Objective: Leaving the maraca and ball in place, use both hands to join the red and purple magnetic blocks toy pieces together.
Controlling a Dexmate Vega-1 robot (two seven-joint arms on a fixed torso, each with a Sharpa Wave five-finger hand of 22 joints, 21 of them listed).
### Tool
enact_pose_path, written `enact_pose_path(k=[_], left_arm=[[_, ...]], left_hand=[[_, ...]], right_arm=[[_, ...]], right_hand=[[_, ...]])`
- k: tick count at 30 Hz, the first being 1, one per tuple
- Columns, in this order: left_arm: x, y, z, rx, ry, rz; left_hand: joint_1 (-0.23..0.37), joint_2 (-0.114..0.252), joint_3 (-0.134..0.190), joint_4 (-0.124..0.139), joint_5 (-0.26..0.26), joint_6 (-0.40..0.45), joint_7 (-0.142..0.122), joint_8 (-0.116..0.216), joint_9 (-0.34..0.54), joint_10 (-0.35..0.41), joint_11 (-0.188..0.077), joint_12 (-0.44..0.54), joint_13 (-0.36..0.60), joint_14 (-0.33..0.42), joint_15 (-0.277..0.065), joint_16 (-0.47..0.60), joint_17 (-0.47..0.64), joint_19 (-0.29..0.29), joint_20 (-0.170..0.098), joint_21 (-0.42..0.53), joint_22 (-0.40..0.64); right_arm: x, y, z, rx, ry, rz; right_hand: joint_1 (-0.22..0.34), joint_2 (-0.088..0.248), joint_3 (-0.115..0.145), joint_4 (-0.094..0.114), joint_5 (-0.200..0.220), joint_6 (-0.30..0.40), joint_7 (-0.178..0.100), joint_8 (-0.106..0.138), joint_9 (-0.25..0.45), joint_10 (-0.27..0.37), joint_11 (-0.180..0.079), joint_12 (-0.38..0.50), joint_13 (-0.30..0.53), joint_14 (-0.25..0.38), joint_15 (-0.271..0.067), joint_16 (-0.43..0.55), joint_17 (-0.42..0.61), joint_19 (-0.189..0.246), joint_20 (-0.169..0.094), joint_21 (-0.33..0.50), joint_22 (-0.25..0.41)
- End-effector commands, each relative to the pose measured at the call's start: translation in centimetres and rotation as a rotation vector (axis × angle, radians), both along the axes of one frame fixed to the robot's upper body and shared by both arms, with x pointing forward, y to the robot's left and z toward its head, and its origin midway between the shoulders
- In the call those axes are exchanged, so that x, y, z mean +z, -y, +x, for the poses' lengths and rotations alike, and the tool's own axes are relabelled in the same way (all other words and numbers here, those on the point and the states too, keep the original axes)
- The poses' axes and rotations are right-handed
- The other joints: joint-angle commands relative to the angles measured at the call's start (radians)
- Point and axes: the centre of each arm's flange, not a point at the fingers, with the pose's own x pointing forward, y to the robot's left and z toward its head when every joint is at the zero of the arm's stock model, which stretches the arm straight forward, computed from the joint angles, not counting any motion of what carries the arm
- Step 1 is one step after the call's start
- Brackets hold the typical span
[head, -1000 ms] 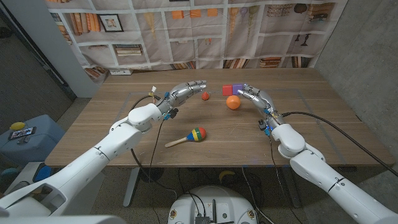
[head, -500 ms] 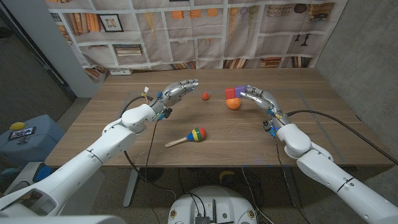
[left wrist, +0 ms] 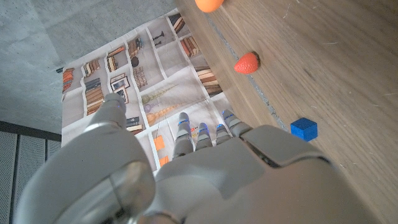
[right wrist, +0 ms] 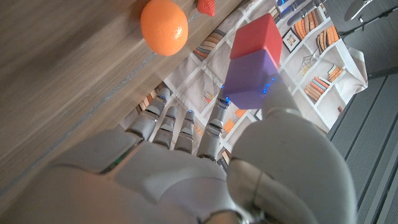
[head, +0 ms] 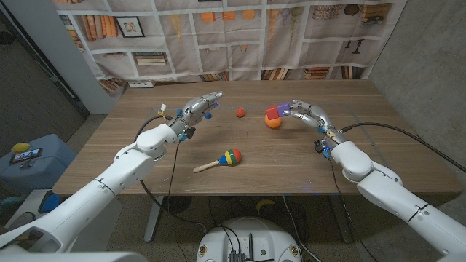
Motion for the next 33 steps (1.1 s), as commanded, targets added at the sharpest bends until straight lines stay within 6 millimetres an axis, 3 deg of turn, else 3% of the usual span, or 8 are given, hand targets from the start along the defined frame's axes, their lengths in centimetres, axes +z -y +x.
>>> enact_pose_path(k=[1, 8, 10, 17, 21, 27, 33], left_arm=[[-0.6, -1.8, 0.0, 0.038, 0.0, -0.076], [-0.4, -2.6, 0.0, 0.072, 0.015, -0.101], [-0.4, -2.9, 0.1, 0.064, 0.022, -0.128], [-0.1, -4.1, 0.1, 0.109, 0.034, -0.133], [-0.2, -4.6, 0.2, 0.116, 0.033, -0.153], [-0.4, -5.5, 0.4, 0.141, 0.027, -0.174], [-0.4, -6.4, 0.5, 0.172, 0.018, -0.18]], left_hand=[[-0.023, 0.008, 0.0, 0.011, 0.001, -0.019, -0.02, -0.004, 0.003, -0.011, -0.016, 0.0, 0.001, -0.004, -0.01, 0.003, 0.001, -0.012, -0.002, -0.003, 0.001], [-0.048, 0.021, -0.004, 0.015, 0.003, -0.031, -0.037, -0.001, 0.002, 0.0, -0.039, 0.006, 0.0, 0.015, -0.039, 0.009, 0.0, -0.001, -0.025, 0.003, 0.001], [-0.058, 0.031, -0.004, 0.017, 0.004, -0.031, -0.038, 0.001, 0.002, 0.01, -0.041, 0.01, 0.0, 0.027, -0.055, 0.011, -0.001, 0.011, -0.027, 0.007, 0.001], [-0.066, 0.037, -0.004, 0.017, 0.005, -0.029, -0.038, 0.003, 0.002, 0.015, -0.041, 0.01, 0.0, 0.035, -0.061, 0.011, -0.001, 0.014, -0.034, 0.007, 0.001], [-0.09, 0.052, -0.005, 0.017, 0.006, -0.052, -0.086, 0.0, 0.002, 0.004, -0.05, 0.005, -0.001, 0.014, -0.071, 0.001, -0.002, -0.024, -0.052, -0.005, 0.001], [-0.101, 0.063, -0.004, 0.015, 0.007, -0.056, -0.095, 0.002, 0.001, -0.005, -0.075, 0.002, -0.001, 0.012, -0.083, 0.001, -0.002, -0.048, -0.063, -0.009, 0.001], [-0.106, 0.067, -0.003, 0.015, 0.007, -0.06, -0.096, 0.001, 0.001, -0.008, -0.074, 0.001, -0.001, 0.012, -0.086, 0.001, -0.003, -0.051, -0.067, -0.008, 0.001]], right_arm=[[1.3, 0.9, -0.7, -0.088, 0.005, -0.146], [2.3, 1.0, -0.8, -0.121, 0.008, -0.241], [2.7, 1.0, -0.9, -0.132, 0.01, -0.27], [3.5, 0.9, -1.1, -0.167, 0.01, -0.35], [3.9, 1.1, -1.3, -0.192, -0.003, -0.382], [4.7, 1.0, -1.4, -0.223, -0.007, -0.452], [5.6, 0.6, -1.3, -0.25, -0.008, -0.526]], right_hand=[[0.045, 0.053, 0.0, 0.003, 0.004, 0.041, -0.034, 0.007, 0.005, 0.0, -0.001, 0.0, 0.002, -0.002, -0.002, -0.005, 0.006, 0.011, 0.003, 0.004, 0.005], [0.046, 0.053, -0.001, 0.003, 0.003, 0.042, -0.034, 0.008, 0.004, -0.001, -0.003, -0.001, 0.001, -0.004, -0.006, -0.006, 0.006, 0.007, -0.002, 0.002, 0.005], [0.047, 0.053, -0.001, 0.003, 0.003, 0.044, -0.034, 0.008, 0.004, -0.002, -0.001, -0.001, 0.001, -0.004, -0.006, -0.006, 0.006, 0.006, -0.002, 0.002, 0.005], [0.048, 0.053, -0.002, 0.002, 0.002, 0.043, -0.035, 0.007, 0.004, -0.002, -0.002, -0.001, 0.001, -0.003, -0.006, -0.006, 0.006, 0.006, -0.002, 0.002, 0.005], [0.049, 0.053, -0.002, 0.002, 0.002, 0.043, -0.036, 0.007, 0.004, 0.0, -0.004, 0.0, 0.001, -0.003, -0.004, -0.007, 0.006, 0.006, -0.002, 0.002, 0.005], [0.05, 0.052, -0.003, 0.002, 0.001, 0.044, -0.039, 0.007, 0.003, 0.004, -0.003, 0.001, 0.001, -0.001, -0.004, -0.006, 0.005, 0.007, 0.0, 0.003, 0.005], [0.051, 0.052, -0.004, 0.001, 0.001, 0.046, -0.04, 0.008, 0.003, 0.007, -0.005, 0.002, 0.001, 0.002, -0.005, -0.006, 0.005, 0.009, 0.0, 0.003, 0.005]])
